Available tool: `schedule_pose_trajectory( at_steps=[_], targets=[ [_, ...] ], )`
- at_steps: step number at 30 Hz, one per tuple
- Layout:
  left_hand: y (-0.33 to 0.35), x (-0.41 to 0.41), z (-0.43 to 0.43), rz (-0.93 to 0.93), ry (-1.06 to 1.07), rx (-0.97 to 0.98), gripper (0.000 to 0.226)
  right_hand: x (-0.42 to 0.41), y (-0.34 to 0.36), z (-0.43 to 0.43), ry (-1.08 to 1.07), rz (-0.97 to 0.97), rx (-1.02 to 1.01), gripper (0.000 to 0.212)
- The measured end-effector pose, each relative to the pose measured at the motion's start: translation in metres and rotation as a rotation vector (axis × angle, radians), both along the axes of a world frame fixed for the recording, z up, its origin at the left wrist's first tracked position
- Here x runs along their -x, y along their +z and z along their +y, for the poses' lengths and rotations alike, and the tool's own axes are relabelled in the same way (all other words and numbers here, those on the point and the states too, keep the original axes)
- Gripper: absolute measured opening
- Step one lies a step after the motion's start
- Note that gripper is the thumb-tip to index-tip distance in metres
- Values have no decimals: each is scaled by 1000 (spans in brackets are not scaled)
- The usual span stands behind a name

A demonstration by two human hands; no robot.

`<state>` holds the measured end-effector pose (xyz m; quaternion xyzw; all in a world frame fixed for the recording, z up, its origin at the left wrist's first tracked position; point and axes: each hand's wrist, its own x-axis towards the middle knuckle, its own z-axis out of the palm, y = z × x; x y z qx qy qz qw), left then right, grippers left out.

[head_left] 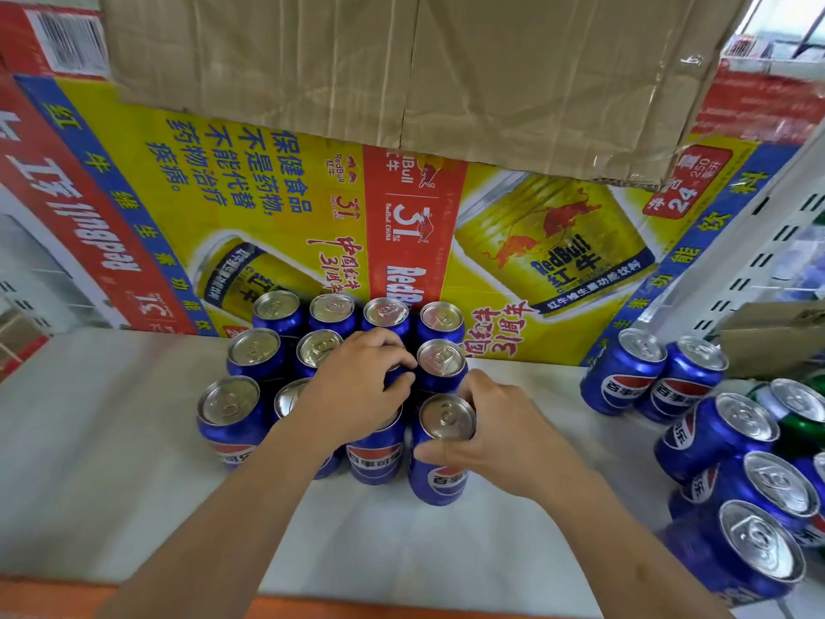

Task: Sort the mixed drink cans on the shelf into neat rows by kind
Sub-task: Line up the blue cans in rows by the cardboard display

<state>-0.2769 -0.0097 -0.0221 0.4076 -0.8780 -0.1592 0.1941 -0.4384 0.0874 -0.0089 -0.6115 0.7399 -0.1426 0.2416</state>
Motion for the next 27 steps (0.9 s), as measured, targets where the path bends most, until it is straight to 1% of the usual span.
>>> schedule_pose_trajectory(
  at_steps=[2, 4, 9, 13, 16, 19, 22, 23, 27],
  targets=[
    [0, 0, 0, -6, -1, 2, 26, -4, -4, 1, 2, -37, -42, 80],
    [1, 1, 0, -17, 1, 1, 28, -7, -9, 1, -8, -56, -30, 83],
    [1, 0, 0, -18, 2, 8, 28, -14, -1, 1, -47, 45, -1, 71],
    [1, -1, 0, -22, 2, -3, 29, -19, 4, -1, -76, 75, -15, 72],
    [1, -1, -1, -17, 0, -13, 28, -21, 2, 0, -89, 58, 19, 71],
    [1, -1, 0, -17, 0, -12, 28, -18, -4, 4, -100, -42, 62, 71],
    [1, -1, 0, -17, -5, -19, 27, -10, -7, 7, -85, -233, -18, 73],
    [1, -1, 0, -16, -6, -19, 27, -9, -8, 7, -71, -265, -54, 75],
    [1, -1, 1, -9, -5, -17, 26, -6, -17, 7, -45, -216, -55, 66]
  ],
)
